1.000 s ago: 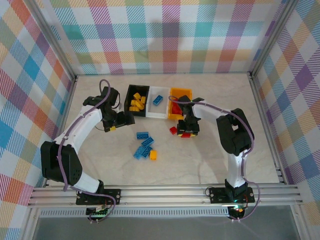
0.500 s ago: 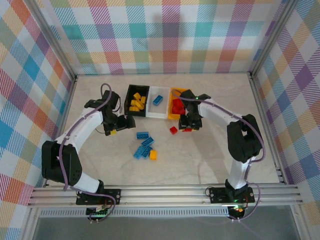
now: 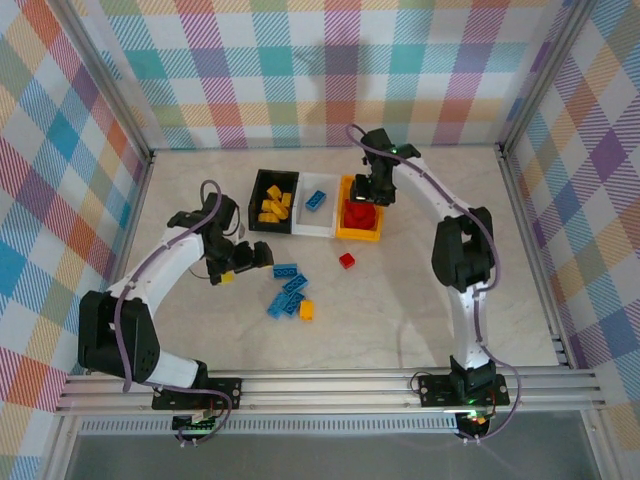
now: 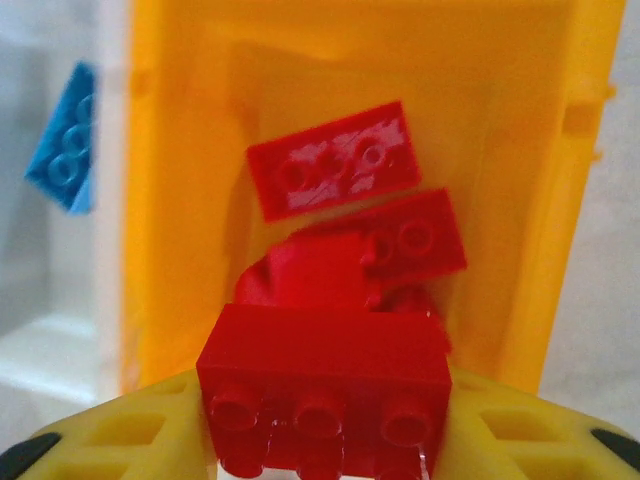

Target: Sort the legos into containers by color

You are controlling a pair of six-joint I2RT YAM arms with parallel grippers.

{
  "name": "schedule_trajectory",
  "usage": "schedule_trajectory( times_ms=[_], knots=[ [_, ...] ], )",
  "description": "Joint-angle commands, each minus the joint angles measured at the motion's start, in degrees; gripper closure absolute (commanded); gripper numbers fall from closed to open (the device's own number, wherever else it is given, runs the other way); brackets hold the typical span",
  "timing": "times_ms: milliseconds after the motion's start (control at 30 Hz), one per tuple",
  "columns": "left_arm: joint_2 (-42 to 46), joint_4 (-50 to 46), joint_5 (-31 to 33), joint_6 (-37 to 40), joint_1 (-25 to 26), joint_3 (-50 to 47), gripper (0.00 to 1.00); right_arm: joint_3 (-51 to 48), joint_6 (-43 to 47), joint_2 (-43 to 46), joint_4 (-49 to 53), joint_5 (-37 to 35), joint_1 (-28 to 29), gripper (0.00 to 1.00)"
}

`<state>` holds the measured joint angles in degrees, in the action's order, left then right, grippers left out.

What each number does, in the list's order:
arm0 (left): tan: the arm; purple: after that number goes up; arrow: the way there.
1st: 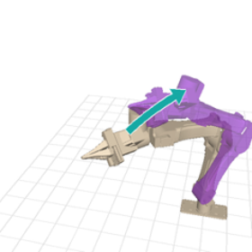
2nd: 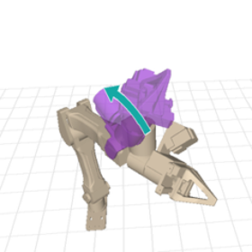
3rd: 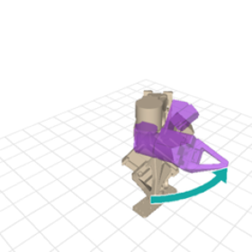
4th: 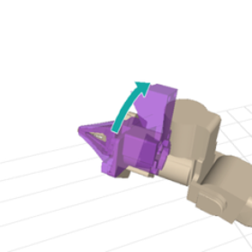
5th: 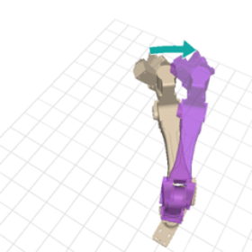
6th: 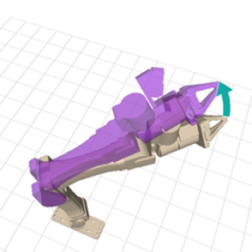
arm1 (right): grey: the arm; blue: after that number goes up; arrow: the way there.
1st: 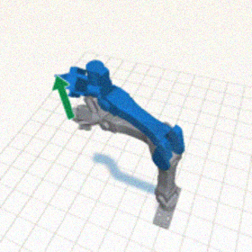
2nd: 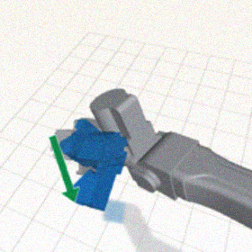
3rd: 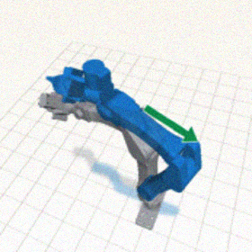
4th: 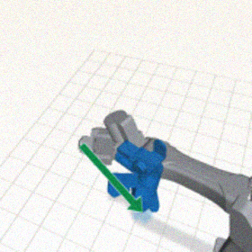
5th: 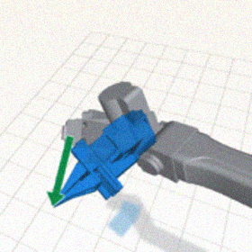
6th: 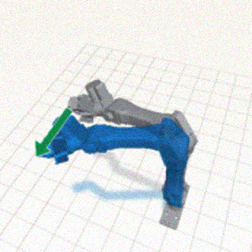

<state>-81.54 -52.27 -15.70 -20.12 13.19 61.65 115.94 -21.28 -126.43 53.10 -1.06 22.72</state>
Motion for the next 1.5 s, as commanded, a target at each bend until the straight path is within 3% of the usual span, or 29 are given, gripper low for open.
schedule_trajectory(
  times_ms=[0,133,233,500,667,1333,1467],
  knots=[
    [2.9,-0.4,-1.1,-0.7,-0.3,-1.4,0.0,7.0,1.9,-3.8,4.5,1.1,-0.6,0.44],
    [3.8,-0.4,-1.2,0.2,-0.3,-3.1,0.0,12.4,1.5,-5.4,7.7,2.2,-0.5,0.34],
    [3.6,0.4,-1.3,0.8,-0.3,-4.5,0.0,9.8,0.6,-1.6,7.8,1.9,-0.2,0.29],
    [-1.0,3.1,-2.6,1.6,0.0,-2.8,0.0,-15.1,1.3,14.4,2.9,4.9,7.1,0.25],
    [-3.7,5.5,-5.9,-0.1,0.0,-2.1,0.0,-25.4,4.9,16.2,-0.9,6.3,12.2,0.24],
    [3.0,3.9,-5.5,-2.4,-0.1,-8.8,0.0,-20.8,13.4,3.3,-1.4,0.0,13.5,0.28],
    [3.0,3.6,-5.2,-2.7,-0.1,-9.0,0.0,-19.2,13.8,1.4,-1.3,-0.2,13.1,0.34]
  ],
)
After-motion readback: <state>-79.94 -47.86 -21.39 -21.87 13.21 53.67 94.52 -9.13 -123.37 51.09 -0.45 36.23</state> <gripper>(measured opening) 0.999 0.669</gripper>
